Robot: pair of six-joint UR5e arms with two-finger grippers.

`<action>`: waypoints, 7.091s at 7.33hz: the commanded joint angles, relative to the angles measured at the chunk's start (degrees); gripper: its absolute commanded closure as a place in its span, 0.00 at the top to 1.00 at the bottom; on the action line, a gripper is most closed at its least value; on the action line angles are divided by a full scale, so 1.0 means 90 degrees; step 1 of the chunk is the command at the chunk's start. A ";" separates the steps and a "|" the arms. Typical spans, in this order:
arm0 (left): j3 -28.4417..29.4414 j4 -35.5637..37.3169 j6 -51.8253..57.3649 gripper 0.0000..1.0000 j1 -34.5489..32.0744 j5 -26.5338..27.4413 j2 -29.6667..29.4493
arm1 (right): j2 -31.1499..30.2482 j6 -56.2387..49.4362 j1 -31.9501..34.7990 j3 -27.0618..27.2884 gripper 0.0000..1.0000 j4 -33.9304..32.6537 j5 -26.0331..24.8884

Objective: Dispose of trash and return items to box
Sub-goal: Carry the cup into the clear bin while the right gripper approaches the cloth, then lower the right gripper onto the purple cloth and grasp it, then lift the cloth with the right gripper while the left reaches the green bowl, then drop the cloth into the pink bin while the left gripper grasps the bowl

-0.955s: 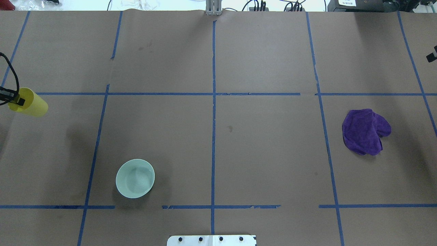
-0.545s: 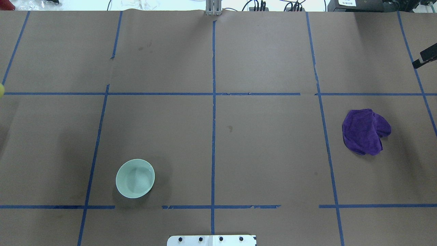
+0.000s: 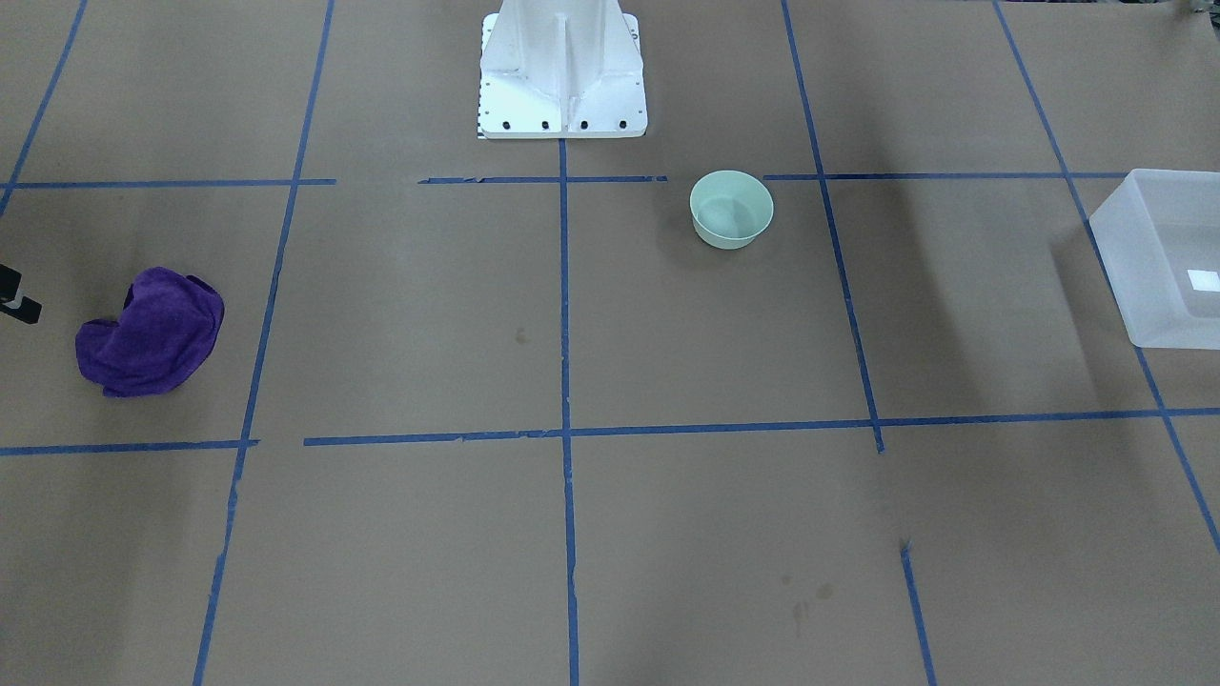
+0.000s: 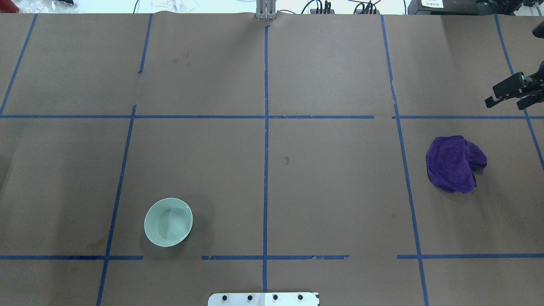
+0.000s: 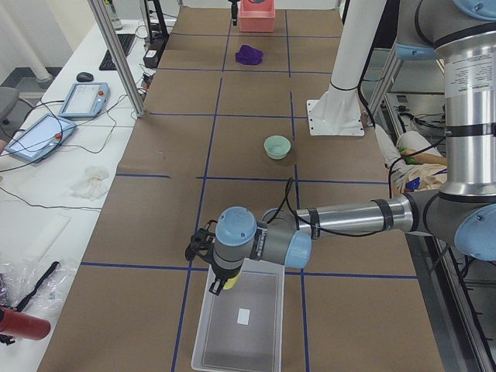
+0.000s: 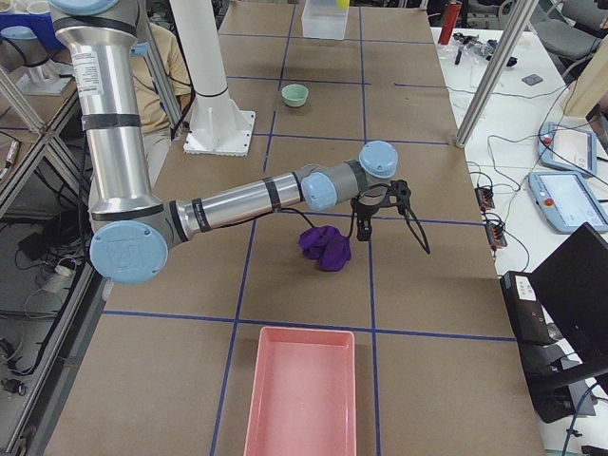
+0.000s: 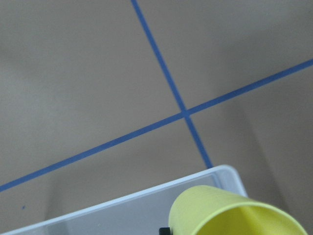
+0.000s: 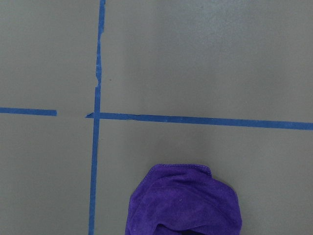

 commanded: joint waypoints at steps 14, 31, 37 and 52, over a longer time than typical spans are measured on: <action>0.1093 -0.0752 -0.0784 0.79 0.0956 -0.0686 -0.0163 | -0.0478 0.0288 -0.1106 0.0017 1.00 -0.0004 -0.0238; -0.2433 -0.1309 -1.0614 0.99 0.6596 0.1486 -0.1531 | -0.0019 0.0188 0.1240 0.0652 0.00 -0.0382 -0.0777; -0.2384 -0.0988 -1.0765 0.98 0.7645 0.2439 -0.1374 | 0.0070 -0.2567 0.2932 0.0613 0.00 -0.2024 -0.0717; -0.3504 0.0290 -1.0503 0.00 0.7228 0.2683 -0.1775 | -0.1455 -0.5171 0.3452 -0.1613 1.00 -0.0834 -0.1938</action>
